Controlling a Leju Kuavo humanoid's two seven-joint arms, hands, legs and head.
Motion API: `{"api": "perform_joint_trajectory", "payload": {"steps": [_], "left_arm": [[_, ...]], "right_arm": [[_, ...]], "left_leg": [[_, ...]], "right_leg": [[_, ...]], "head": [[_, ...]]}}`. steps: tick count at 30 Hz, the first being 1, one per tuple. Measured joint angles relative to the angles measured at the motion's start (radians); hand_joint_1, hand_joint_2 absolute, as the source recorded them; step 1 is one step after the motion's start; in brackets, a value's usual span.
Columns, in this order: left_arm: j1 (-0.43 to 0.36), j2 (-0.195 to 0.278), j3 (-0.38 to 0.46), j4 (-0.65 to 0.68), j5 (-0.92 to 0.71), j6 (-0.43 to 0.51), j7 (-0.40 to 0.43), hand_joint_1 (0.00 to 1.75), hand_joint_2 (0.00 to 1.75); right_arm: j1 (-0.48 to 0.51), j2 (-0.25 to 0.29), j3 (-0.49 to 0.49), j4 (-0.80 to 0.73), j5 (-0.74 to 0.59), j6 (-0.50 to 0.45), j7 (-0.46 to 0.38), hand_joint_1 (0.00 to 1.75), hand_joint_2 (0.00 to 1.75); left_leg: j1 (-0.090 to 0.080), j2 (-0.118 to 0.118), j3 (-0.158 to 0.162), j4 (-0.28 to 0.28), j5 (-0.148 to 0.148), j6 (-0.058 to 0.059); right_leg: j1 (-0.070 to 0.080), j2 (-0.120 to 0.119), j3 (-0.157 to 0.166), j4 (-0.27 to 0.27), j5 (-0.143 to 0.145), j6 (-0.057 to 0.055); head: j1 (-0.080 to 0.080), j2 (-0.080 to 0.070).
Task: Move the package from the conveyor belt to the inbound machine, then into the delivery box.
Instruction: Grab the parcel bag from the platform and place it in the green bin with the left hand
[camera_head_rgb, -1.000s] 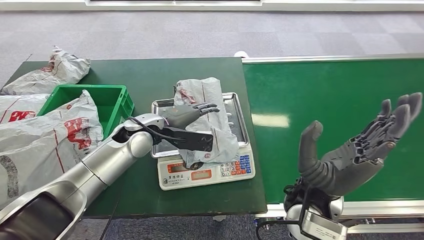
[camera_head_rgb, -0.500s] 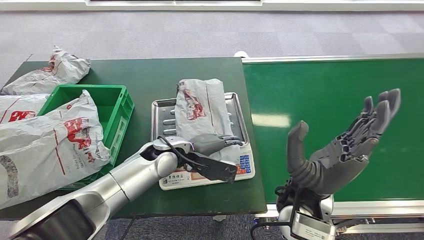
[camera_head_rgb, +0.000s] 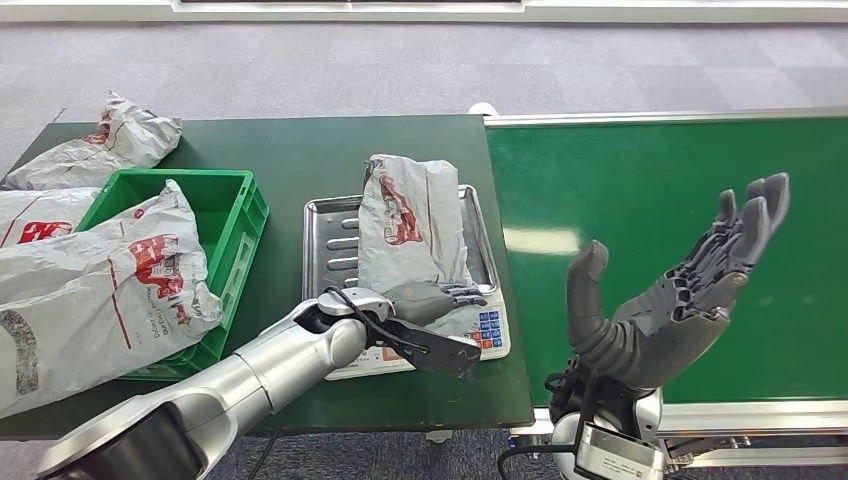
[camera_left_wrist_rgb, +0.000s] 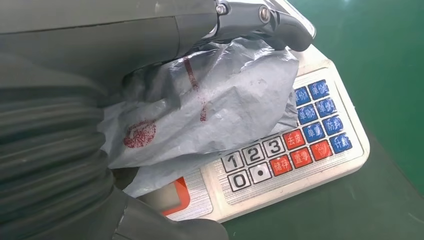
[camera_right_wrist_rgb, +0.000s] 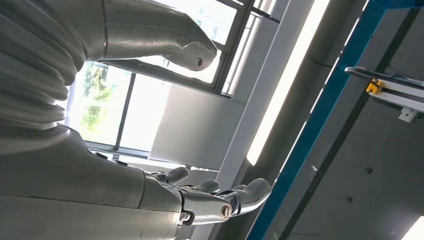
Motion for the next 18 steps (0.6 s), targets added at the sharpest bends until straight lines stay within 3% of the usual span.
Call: {"api": "perform_joint_trajectory", "payload": {"steps": [2,3,12,18], "left_arm": [[0.0,-0.003,-0.001,0.007,0.0,0.003,0.0,1.37,1.75],[0.0,-0.004,-0.001,0.01,-0.001,0.007,0.0,1.72,1.75],[-0.007,0.002,0.004,0.022,0.005,0.105,0.01,1.75,1.75],[-0.007,0.043,0.034,0.007,-0.004,0.168,0.015,1.75,1.75]], "right_arm": [[0.0,0.0,0.0,0.0,0.0,0.0,0.0,0.0,1.75],[0.0,0.0,0.0,0.0,0.0,0.0,0.0,0.0,1.75],[0.007,0.0,0.0,-0.003,-0.018,0.0,0.008,0.0,1.75],[0.02,-0.002,0.0,-0.016,-0.021,0.0,0.011,0.0,1.75]], "left_leg": [[0.0,0.0,0.0,0.0,0.0,0.0],[0.0,0.0,0.0,0.0,0.0,0.0],[0.0,0.0,0.001,0.0,0.0,0.0],[0.0,0.0,0.001,0.0,0.0,0.0]], "right_leg": [[0.0,0.0,0.0,0.0,0.0,0.0],[0.0,0.0,0.0,0.0,0.0,0.0],[0.0,0.0,0.001,0.0,0.0,0.0],[0.001,0.001,0.0,0.0,0.0,0.0]], "head": [[0.0,0.0],[0.0,0.0],[0.0,0.0],[0.0,0.0]]}}
